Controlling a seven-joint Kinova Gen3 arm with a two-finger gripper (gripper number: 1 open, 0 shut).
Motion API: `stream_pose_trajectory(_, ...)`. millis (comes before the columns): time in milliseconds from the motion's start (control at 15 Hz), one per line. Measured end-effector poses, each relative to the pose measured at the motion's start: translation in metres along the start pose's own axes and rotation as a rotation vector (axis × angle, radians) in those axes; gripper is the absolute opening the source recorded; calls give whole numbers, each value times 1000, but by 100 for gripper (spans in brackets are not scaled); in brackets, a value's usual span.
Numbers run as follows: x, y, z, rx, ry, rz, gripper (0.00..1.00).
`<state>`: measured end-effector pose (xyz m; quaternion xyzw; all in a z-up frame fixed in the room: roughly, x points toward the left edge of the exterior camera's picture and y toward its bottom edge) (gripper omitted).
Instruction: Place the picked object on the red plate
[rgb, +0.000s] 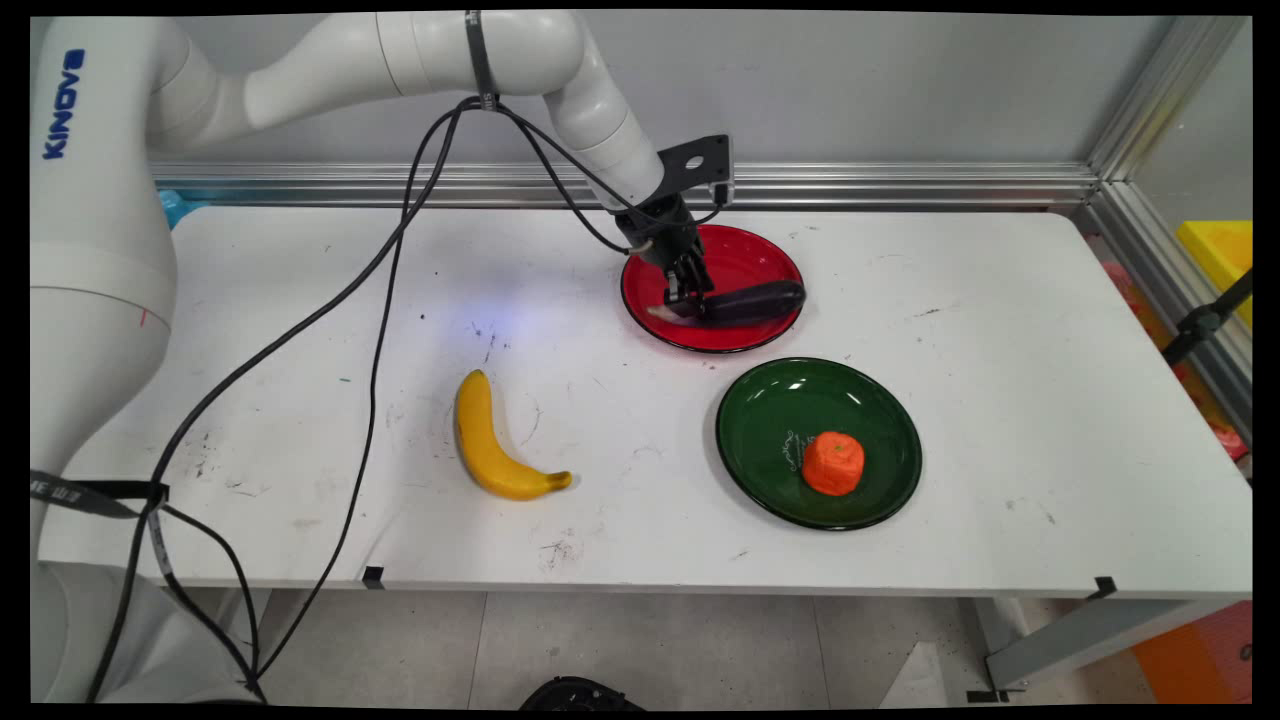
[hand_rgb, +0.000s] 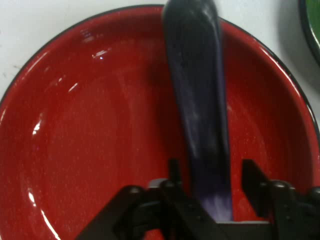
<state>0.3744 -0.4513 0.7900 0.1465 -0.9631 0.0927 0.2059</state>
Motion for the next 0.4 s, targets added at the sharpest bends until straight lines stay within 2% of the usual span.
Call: stream_pose_trajectory(400,-2,0,-2,-4,-5,-7,100)
